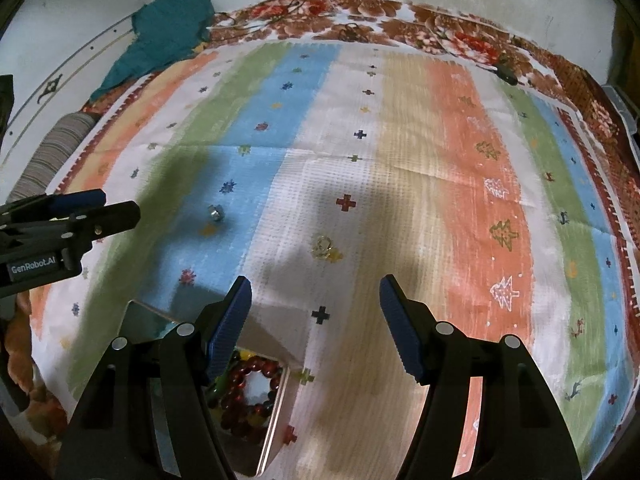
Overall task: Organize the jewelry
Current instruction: 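Move both tools toward the small silver ring and gold charm on the cloth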
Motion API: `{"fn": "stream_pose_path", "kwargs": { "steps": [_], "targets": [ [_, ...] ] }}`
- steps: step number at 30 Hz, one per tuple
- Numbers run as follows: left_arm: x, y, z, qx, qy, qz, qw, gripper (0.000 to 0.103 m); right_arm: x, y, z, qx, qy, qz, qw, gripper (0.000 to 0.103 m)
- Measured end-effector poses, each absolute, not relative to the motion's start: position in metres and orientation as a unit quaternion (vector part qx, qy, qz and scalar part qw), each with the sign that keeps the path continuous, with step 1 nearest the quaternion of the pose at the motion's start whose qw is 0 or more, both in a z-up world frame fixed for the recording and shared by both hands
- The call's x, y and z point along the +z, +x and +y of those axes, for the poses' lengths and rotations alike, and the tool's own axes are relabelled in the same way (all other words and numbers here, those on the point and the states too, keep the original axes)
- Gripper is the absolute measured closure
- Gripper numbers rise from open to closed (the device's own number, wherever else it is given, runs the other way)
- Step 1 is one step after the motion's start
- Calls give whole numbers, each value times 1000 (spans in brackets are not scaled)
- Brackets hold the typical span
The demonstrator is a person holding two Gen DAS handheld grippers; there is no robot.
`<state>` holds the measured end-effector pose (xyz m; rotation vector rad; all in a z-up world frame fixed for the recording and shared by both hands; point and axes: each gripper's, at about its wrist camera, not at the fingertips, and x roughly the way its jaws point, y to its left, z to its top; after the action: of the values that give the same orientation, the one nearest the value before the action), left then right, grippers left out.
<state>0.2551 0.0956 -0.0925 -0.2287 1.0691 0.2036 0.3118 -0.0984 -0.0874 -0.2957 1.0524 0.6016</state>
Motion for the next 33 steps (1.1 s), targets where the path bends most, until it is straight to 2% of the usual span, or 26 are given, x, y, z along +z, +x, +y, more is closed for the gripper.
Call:
{"fn": "stream_pose_path", "kwargs": {
  "steps": [33],
  "targets": [
    [-160, 317, 112, 90, -106, 567, 812, 38, -143, 361, -78, 265, -152, 544, 781, 37]
  ]
}}
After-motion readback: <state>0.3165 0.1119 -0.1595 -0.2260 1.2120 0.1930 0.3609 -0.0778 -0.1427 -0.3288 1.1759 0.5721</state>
